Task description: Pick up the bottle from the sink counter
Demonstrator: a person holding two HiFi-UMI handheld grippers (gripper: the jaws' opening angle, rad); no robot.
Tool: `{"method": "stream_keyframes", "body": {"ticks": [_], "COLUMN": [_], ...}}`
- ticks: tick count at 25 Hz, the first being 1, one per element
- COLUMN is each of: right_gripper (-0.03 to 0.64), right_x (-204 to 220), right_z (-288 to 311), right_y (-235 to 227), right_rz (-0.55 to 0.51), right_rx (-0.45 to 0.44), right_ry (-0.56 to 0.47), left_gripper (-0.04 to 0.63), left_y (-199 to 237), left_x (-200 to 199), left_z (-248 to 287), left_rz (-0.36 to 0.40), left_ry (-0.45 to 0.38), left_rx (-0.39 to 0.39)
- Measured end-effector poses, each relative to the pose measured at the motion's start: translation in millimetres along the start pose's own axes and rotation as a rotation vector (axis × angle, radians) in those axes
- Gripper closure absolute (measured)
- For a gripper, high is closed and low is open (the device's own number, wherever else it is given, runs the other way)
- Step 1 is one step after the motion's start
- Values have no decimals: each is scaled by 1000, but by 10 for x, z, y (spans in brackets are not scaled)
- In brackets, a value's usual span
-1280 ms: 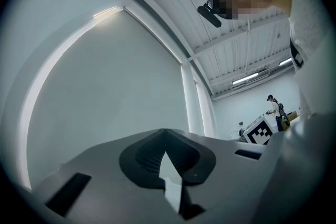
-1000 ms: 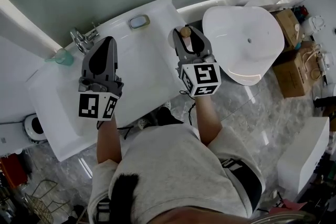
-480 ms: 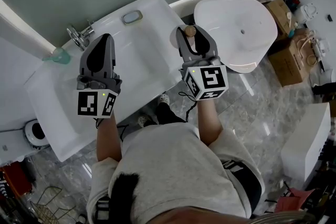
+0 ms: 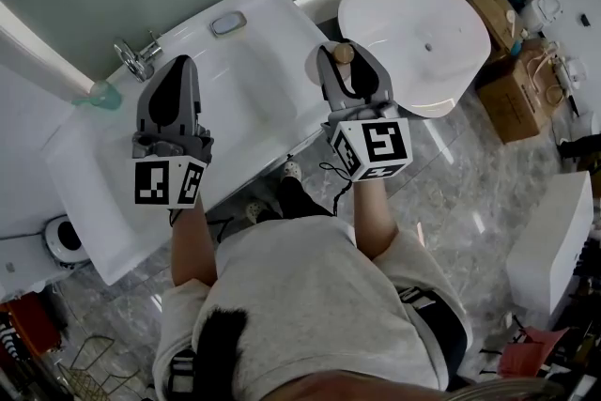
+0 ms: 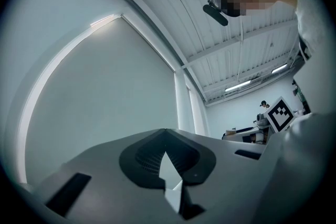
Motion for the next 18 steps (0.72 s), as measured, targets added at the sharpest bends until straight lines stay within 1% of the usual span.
{"method": "stream_keyframes", "body": {"ticks": [6,18], "right_gripper": [466,466], "right_x": [-35,-110], "right_z": [-50,-93], "right_y": [24,79], "right_rz": [-1,0], "right_rx": [4,5], "right_ry": [-10,-24], "left_gripper": [588,588], "left_y": [-44,-36], "left_x": [-23,-76], "left_z": [-35,-129], "left_rz": [5,7], "left_ry": [-8,-13], "left_rx": [13,9]}}
Point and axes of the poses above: the fingertips, and each gripper's own axes: z forward along the fingers, y to its left, x out of its underside, the point moved 2 cm from there along -z, backward along the fingers, and after that the axes turned 12 degrees about -z, right-handed, at the moved point
